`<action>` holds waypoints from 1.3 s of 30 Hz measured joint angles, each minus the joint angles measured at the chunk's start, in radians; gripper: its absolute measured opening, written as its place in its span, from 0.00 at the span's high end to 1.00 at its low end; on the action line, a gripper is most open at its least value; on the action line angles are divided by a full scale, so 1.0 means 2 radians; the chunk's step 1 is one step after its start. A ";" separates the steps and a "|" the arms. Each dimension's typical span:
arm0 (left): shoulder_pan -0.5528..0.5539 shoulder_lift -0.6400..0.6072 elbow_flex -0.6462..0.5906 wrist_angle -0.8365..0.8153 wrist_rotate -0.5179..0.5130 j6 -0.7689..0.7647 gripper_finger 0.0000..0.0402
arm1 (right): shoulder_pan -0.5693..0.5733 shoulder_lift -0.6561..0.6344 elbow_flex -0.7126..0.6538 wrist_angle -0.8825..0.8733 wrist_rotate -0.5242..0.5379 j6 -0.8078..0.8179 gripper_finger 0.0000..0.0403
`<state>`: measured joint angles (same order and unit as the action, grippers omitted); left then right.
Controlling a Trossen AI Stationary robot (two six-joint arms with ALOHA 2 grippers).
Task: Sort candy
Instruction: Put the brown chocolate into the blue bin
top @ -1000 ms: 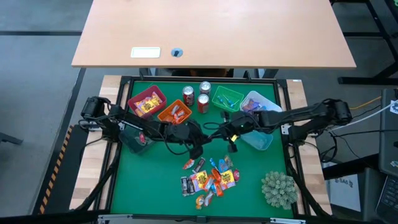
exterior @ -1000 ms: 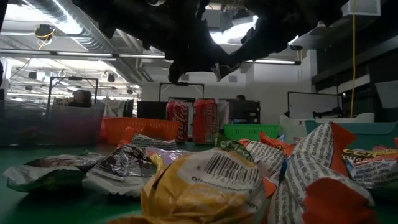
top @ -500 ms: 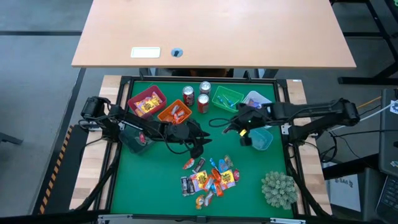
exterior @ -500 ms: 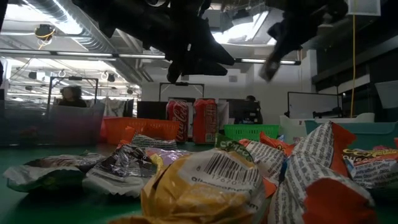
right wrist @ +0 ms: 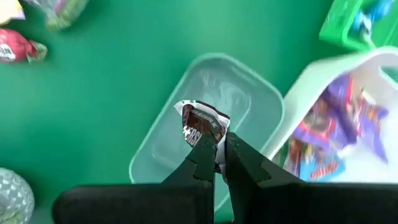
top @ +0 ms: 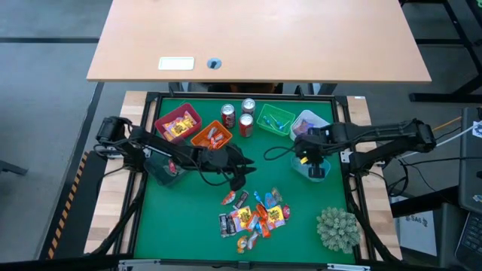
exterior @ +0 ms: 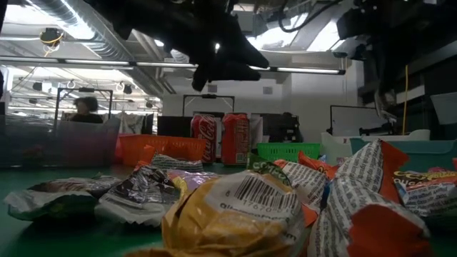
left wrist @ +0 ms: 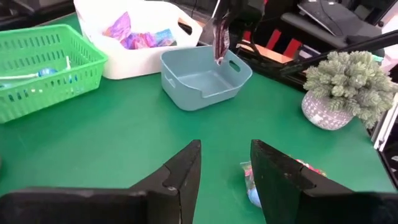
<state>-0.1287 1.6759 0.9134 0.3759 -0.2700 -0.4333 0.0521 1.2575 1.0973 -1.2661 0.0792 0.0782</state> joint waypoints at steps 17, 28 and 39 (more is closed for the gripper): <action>0.000 -0.127 0.000 -0.133 0.000 0.069 0.68 | 0.000 0.002 0.000 -0.018 0.027 0.001 0.81; -0.030 -0.259 -0.012 -0.224 -0.015 0.140 0.68 | 0.000 0.002 0.007 -0.006 0.057 0.001 0.58; -0.063 -0.290 -0.198 -0.011 -0.078 0.096 0.68 | 0.000 0.034 0.019 0.365 0.035 -0.030 0.56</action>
<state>-0.2543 1.0966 0.5169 0.3540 -0.4264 -0.2404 0.0521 1.3265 1.1355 -0.5355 0.1500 0.0186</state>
